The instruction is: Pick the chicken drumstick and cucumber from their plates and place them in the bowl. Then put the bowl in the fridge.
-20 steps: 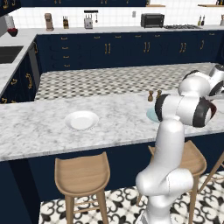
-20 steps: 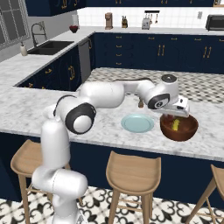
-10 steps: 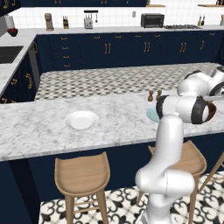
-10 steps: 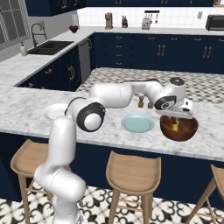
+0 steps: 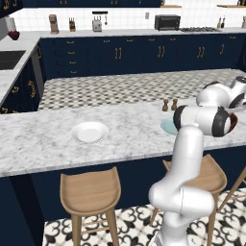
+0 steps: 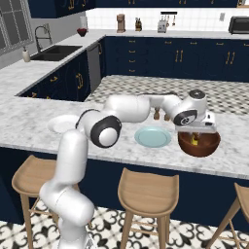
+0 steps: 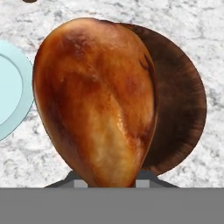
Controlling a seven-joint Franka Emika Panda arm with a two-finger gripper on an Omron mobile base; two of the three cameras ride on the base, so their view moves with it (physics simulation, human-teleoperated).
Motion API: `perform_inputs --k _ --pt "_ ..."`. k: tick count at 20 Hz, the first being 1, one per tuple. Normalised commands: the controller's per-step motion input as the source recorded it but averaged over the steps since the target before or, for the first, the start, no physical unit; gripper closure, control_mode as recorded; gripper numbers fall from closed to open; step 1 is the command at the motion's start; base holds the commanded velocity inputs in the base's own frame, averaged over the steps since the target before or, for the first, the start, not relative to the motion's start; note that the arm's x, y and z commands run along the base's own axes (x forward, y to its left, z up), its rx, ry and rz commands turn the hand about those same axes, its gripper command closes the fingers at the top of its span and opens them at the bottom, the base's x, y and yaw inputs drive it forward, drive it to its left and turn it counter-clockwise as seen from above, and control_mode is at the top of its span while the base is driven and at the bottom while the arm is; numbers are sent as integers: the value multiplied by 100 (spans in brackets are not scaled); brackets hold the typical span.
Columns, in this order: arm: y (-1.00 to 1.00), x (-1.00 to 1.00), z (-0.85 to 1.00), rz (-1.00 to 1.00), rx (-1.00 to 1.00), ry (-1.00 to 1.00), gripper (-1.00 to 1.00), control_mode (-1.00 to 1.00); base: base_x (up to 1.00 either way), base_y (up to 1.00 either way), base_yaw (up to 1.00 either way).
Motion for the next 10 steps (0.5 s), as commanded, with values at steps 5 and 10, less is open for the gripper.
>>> perform_inputs --k 5,10 --pt "0 5 -16 6 0 3 100 -100 0 0 0" --pt "-11 29 -7 3 0 5 100 -100 0 0 0"
